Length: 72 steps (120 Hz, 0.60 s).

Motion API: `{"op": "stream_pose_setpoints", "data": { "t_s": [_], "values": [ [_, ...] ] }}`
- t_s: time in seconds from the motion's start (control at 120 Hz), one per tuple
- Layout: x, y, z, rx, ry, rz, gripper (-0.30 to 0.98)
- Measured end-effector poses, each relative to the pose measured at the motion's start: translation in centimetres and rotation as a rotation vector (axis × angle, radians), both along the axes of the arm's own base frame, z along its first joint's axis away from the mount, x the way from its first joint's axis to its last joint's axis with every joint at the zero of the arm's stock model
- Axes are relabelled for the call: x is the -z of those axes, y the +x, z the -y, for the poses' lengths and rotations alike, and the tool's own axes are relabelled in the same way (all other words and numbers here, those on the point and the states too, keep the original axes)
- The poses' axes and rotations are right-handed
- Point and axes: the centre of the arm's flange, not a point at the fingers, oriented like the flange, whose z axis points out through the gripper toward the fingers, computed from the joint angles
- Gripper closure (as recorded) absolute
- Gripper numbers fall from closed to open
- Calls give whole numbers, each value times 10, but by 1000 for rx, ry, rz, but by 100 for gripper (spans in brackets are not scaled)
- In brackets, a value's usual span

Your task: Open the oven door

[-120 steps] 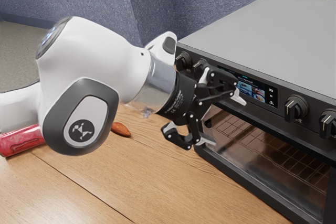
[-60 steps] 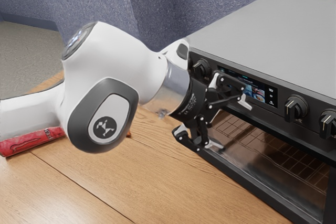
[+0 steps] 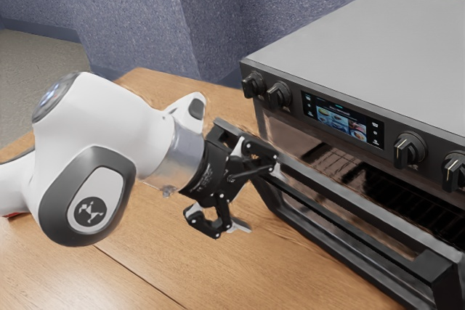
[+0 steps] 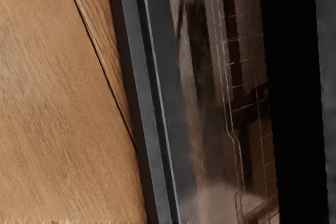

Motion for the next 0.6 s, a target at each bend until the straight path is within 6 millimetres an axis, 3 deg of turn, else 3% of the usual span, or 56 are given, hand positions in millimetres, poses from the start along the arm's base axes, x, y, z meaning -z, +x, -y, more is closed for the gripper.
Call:
{"op": "stream_pose_setpoints", "data": {
  "t_s": [0.083,0.2,0.275,0.317,0.333,0.35,0.392,0.417,0.433,0.467,0.492,0.542,0.6],
  "values": [
    [-5,-29,-11,-52,-22,20,1],
    [-14,-84,-23,-157,-40,95,0],
    [-39,-138,-26,-259,0,227,0],
    [-50,-152,-22,-274,27,263,0],
    [-69,-153,-21,-261,46,276,0],
    [-101,-149,-22,-235,71,289,1],
    [-202,-126,-20,-136,162,301,1],
    [-238,-109,-38,-114,203,271,1],
    [-248,-94,-60,-108,212,230,1],
    [-244,-67,-95,-93,231,124,0],
    [-225,-50,-110,-72,254,32,0],
    [-182,-31,-124,-26,301,-132,0],
    [-141,-25,-135,15,340,-281,0]
  ]
}}
